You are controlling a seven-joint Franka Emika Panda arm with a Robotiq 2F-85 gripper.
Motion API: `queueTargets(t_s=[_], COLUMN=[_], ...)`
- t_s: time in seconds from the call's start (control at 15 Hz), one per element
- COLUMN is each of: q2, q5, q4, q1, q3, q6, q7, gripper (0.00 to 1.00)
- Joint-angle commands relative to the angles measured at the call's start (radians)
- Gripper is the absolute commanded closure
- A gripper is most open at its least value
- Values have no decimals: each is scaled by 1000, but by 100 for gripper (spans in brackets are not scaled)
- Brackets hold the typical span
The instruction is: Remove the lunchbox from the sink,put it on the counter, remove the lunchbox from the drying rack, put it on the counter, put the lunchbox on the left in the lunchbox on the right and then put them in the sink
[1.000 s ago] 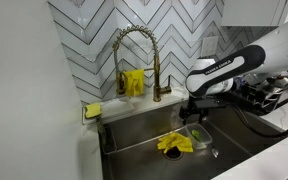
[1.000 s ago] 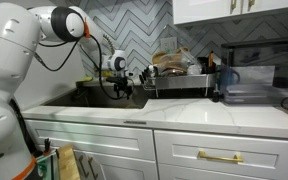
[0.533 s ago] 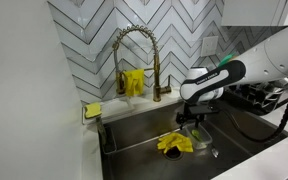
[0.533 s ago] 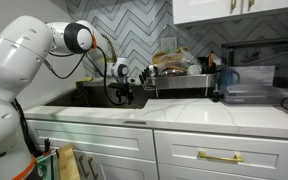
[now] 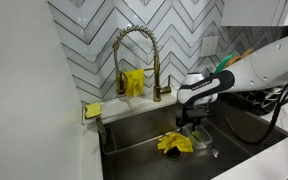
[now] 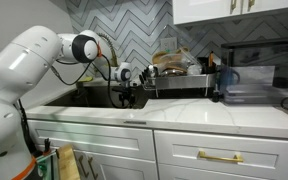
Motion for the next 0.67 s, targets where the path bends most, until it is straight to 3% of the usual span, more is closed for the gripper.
queueTargets(t_s=[0.0,0.4,0.6], q2=[57,74,51], q5=[-8,2,-1], q4=[86,128,128], q1=[24,25,29], q3=[-17,-14,-11], q6=[-64,-129,-190], q7=[11,13,13], gripper=[51,98,100])
